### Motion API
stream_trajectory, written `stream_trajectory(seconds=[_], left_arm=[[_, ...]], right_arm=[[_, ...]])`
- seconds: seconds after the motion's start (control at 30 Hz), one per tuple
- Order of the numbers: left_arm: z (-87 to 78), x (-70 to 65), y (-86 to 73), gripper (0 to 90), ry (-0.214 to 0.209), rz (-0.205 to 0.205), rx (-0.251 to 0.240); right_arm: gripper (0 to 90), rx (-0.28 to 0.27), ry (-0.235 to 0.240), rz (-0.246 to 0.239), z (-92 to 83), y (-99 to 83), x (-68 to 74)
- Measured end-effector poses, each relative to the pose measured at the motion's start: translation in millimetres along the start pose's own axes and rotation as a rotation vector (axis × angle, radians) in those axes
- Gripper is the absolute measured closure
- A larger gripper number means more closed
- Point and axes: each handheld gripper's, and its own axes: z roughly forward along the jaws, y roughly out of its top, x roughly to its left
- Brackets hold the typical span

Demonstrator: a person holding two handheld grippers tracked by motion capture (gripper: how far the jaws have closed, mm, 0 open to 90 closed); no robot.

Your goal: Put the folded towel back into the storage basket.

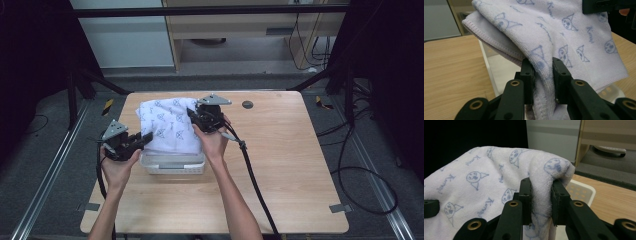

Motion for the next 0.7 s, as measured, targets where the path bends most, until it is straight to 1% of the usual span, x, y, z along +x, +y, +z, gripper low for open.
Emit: stream_trajectory(seconds=[0.27,0.3,0.57,0.67,0.7], left_arm=[[6.0,1.4,-4.7,73.1,0.005,0.002,0.018],[7.8,2.0,-6.0,73.1,0.007,0.004,0.028],[15.0,5.2,-11.8,73.0,0.005,-0.009,0.050],[17.5,5.0,-13.8,73.0,0.008,-0.007,0.058],[19.3,4.5,-14.9,73.0,0.009,0.001,0.068]], right_arm=[[73.7,0.021,-0.009,-0.004,7.2,-5.1,-1.2],[73.7,0.026,-0.012,-0.001,8.7,-6.6,-1.9],[73.5,0.054,-0.022,-0.006,16.1,-13.4,-2.8],[73.5,0.068,-0.029,-0.012,18.0,-16.7,-3.7],[73.5,0.070,-0.030,-0.011,18.5,-17.5,-3.9]])
